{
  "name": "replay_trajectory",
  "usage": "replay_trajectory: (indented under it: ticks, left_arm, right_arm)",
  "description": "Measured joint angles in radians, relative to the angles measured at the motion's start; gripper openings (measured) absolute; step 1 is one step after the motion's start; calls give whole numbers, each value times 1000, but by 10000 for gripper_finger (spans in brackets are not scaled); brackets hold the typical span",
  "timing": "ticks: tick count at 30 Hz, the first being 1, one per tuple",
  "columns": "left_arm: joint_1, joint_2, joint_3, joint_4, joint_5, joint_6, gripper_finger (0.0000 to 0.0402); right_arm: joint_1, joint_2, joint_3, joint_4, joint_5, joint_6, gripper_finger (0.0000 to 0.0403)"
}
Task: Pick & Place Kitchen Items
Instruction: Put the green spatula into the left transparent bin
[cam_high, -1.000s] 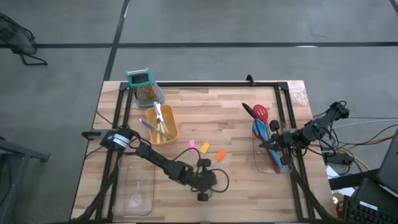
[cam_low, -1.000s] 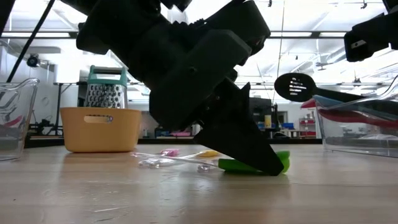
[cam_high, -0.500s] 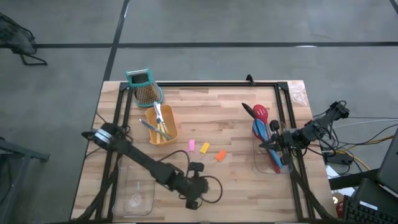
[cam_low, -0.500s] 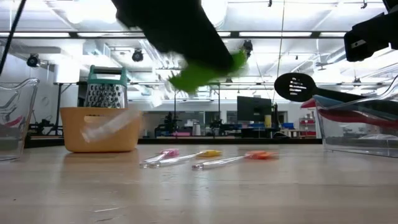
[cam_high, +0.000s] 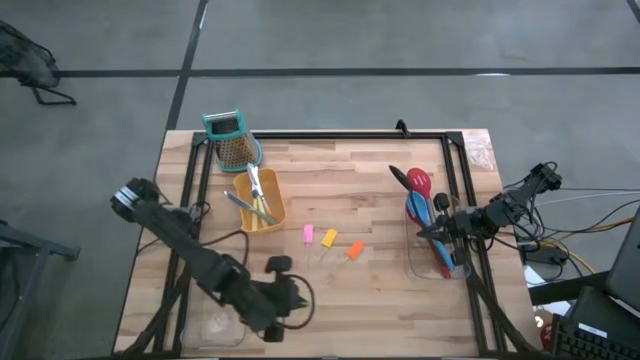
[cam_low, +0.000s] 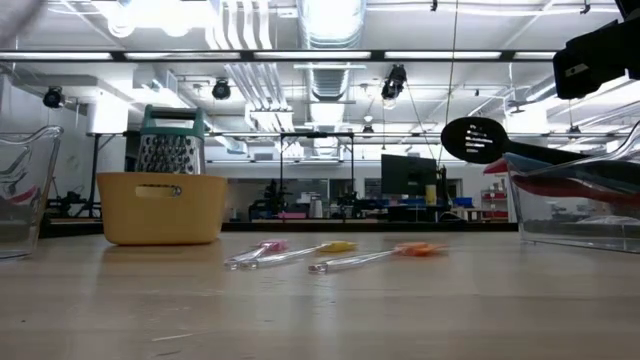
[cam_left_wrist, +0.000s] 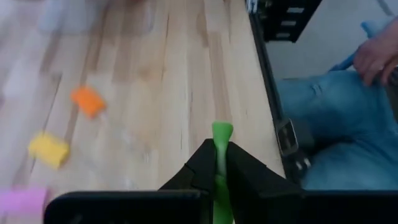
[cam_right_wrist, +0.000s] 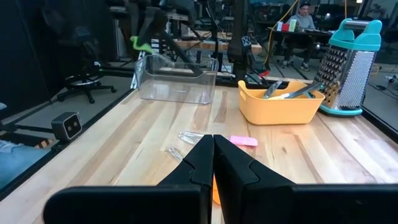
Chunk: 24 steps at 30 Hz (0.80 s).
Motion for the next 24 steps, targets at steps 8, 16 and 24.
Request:
replay_trajectory:
  ticks: [8, 16, 24]
  left_arm:
    - [-61, -101, 0, -292, 1, -372, 25]
    - [-147, -114, 0, -620, -37, -832, 25]
    - [-206, -104, -75, -828, 14, -1186, 25]
  right_arm:
    - [0, 0, 0, -1, 0, 0, 8]
    - [0, 0, 0, -1, 0, -1, 8]
    - [0, 0, 0, -1, 0, -1, 8]
